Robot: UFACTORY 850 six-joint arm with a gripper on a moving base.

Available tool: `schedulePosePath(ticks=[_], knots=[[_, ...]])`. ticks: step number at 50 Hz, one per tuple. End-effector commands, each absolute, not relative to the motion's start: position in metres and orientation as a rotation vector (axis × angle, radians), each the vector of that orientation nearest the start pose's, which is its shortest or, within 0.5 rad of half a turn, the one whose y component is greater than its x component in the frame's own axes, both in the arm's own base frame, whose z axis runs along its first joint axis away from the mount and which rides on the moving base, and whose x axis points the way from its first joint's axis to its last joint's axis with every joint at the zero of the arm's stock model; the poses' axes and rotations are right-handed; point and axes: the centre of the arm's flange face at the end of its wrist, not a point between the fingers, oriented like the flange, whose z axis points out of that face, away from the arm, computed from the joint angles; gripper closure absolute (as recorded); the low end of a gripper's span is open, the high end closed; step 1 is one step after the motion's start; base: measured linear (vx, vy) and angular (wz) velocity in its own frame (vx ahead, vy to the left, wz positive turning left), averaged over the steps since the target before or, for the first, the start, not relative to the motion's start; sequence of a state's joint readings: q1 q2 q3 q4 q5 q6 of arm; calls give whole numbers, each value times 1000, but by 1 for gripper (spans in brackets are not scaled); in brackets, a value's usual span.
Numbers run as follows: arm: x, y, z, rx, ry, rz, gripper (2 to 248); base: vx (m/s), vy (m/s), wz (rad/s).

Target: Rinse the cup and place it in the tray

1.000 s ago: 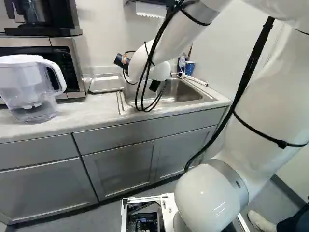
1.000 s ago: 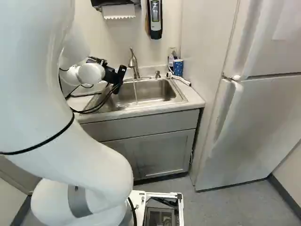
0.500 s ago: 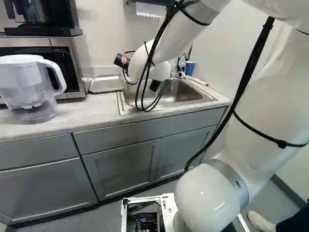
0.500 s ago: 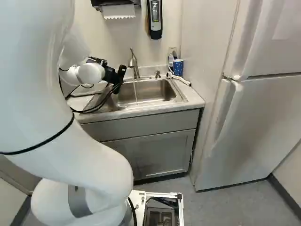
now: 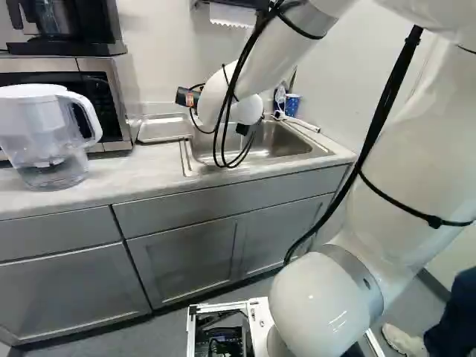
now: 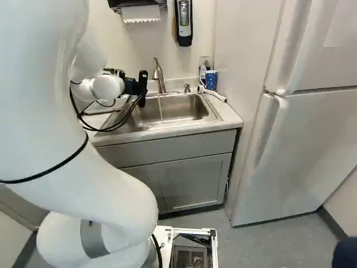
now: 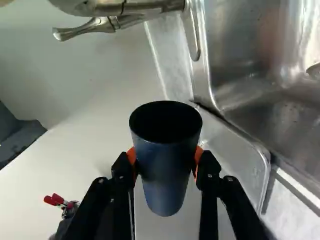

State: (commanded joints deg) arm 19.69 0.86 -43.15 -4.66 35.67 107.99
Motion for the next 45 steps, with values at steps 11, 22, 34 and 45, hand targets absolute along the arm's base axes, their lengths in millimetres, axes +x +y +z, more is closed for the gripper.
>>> schedulePosePath(ticks=[11,22,34,45], knots=[[457,168,536,-1433,1112,-750,126,0,0,0],[457,168,536,-1507,1036,-831,126,0,0,0],[457,168,536,-1585,948,-919,126,0,0,0],[457,168,536,-1654,864,-999,126,0,0,0]])
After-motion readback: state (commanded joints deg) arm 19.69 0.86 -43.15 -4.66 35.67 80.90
